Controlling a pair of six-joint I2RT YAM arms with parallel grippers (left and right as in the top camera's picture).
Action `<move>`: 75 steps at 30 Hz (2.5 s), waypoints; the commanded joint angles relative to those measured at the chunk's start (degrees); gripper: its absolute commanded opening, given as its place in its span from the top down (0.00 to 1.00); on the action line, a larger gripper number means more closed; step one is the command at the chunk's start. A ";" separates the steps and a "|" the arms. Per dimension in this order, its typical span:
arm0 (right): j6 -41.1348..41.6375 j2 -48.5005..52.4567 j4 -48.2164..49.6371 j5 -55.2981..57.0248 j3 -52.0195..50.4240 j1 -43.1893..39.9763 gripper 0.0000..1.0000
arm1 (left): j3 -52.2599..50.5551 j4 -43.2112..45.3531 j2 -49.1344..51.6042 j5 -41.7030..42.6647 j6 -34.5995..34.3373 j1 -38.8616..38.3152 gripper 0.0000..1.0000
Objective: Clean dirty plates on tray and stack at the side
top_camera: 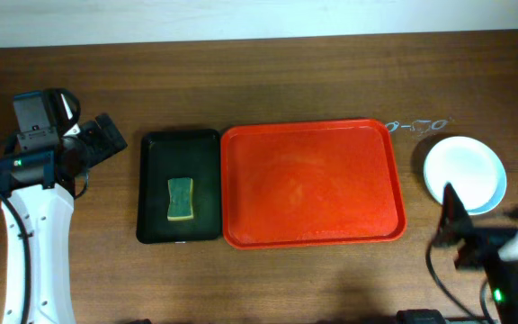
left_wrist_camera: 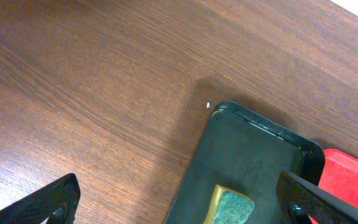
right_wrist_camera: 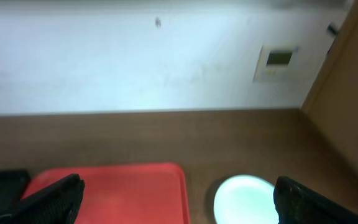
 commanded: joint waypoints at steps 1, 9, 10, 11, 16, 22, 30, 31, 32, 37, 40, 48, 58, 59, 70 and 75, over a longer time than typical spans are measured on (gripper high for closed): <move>0.07 -7.89 -0.20 1.27 -0.42 1.70 0.02 | 1.25 0.13 -0.87 0.42 -0.55 0.17 0.01; 0.07 -24.33 -4.17 1.07 -1.42 4.02 0.02 | 1.25 0.13 -0.87 0.42 -0.55 0.17 0.01; 0.07 -25.83 -4.17 1.07 -2.69 4.00 0.02 | 1.25 0.13 -0.87 0.42 -0.55 0.17 0.01; 0.07 -27.78 -4.13 0.85 -4.74 4.00 0.01 | 1.25 0.13 -0.87 0.42 -0.55 0.17 0.01; 0.09 -28.98 -1.86 0.02 -12.04 4.11 0.02 | 1.25 0.13 -0.87 0.42 -0.55 0.17 0.01; 0.07 -29.00 16.00 -4.81 -24.70 4.11 0.02 | 1.25 0.13 -0.87 0.42 -0.55 0.20 0.01; 0.26 -29.03 72.63 -4.98 -51.80 4.00 0.02 | 1.25 0.13 -0.87 0.42 -0.55 0.20 0.01; 0.26 -29.03 75.43 -4.98 -53.99 4.00 0.02 | 1.27 0.13 -0.87 0.42 -0.55 0.17 0.01; 0.26 -29.03 77.02 -4.98 -56.33 4.00 0.02 | 1.25 0.13 -0.87 0.42 -0.55 0.17 0.01; 0.28 -29.03 77.02 -4.98 -66.23 4.00 0.02 | 1.25 0.13 -0.87 0.42 -0.55 0.17 0.01; 0.28 -29.05 77.05 -4.98 -71.38 4.00 0.02 | 1.25 0.13 -0.87 0.42 -0.55 0.17 0.01; 0.28 -29.05 52.04 -2.36 -71.34 4.00 0.02 | 1.25 0.13 -0.87 0.42 -0.55 0.20 0.01; 0.26 -29.05 49.40 -2.56 -71.34 4.00 0.02 | 1.25 0.13 -0.87 0.42 -0.55 0.17 0.01; 0.26 -29.05 49.40 -2.56 -71.34 4.00 0.02 | 1.25 0.13 -0.87 0.42 -0.55 0.17 0.01; 0.26 -28.96 49.40 -2.56 -71.34 4.00 0.02 | 1.25 0.13 -0.87 0.42 -0.55 0.17 0.01; 0.26 -28.96 49.40 -2.56 -71.34 4.00 0.02 | 1.25 0.13 -0.87 0.42 -0.55 0.17 0.01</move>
